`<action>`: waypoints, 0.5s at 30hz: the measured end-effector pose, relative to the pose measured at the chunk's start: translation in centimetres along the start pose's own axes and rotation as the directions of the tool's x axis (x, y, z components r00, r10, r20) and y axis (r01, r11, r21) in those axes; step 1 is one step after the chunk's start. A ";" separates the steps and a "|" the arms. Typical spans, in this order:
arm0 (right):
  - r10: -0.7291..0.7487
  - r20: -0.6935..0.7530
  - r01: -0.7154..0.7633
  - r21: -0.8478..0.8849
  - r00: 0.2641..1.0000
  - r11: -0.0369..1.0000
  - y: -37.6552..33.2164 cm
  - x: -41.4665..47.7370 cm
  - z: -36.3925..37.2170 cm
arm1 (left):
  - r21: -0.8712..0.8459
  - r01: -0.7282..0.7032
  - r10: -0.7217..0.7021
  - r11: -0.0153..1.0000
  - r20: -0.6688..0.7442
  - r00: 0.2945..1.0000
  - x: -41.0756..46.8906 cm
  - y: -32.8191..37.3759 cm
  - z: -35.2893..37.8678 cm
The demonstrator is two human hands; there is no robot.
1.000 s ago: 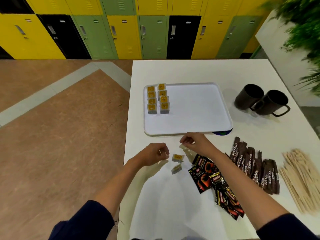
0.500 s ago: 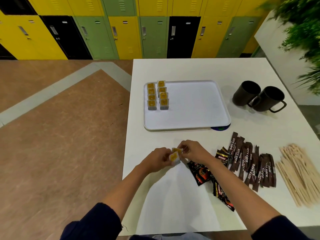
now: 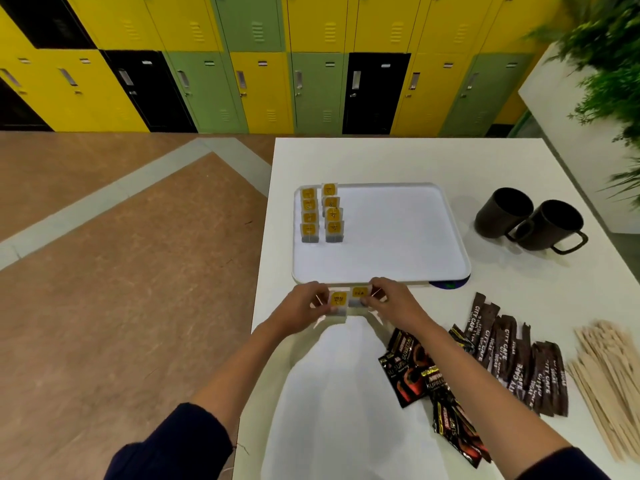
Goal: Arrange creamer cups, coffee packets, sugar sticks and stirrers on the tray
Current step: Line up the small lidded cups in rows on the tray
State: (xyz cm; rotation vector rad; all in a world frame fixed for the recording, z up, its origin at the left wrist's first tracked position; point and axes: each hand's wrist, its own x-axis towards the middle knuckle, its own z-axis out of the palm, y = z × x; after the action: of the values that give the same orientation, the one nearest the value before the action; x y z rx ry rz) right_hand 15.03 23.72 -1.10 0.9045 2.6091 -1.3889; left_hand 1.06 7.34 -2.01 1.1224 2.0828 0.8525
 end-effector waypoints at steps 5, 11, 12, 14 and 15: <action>-0.019 -0.024 0.019 0.026 1.000 0.999 -1.1 3.5 -1.3 | -0.032 0.015 -0.017 0.999 -0.071 0.997 2.5 -0.6 -2.7; -0.033 -0.073 0.036 0.041 0.997 0.998 -2.3 7.6 -1.5 | -0.056 0.031 -0.043 0.998 -0.217 0.975 5.3 -1.7 -4.3; -0.032 -0.080 0.036 0.044 0.996 0.998 -2.4 8.3 -1.5 | -0.055 0.042 -0.053 0.998 -0.236 0.970 5.7 -1.9 -4.5; -0.026 -0.086 0.029 0.040 0.996 0.999 -2.4 9.5 -1.2 | -0.046 0.059 -0.069 0.997 -0.268 0.961 6.5 -2.3 -4.7; -0.022 -0.088 0.025 0.033 0.996 0.999 -2.4 10.0 -1.0 | -0.046 0.071 -0.081 0.996 -0.280 0.957 6.9 -2.4 -4.7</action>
State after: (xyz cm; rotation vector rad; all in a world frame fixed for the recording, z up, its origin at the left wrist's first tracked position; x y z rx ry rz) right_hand 5.74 28.14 -1.77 0.9633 2.6759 -1.4354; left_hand -6.76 11.12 -2.52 0.9398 2.3146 1.0589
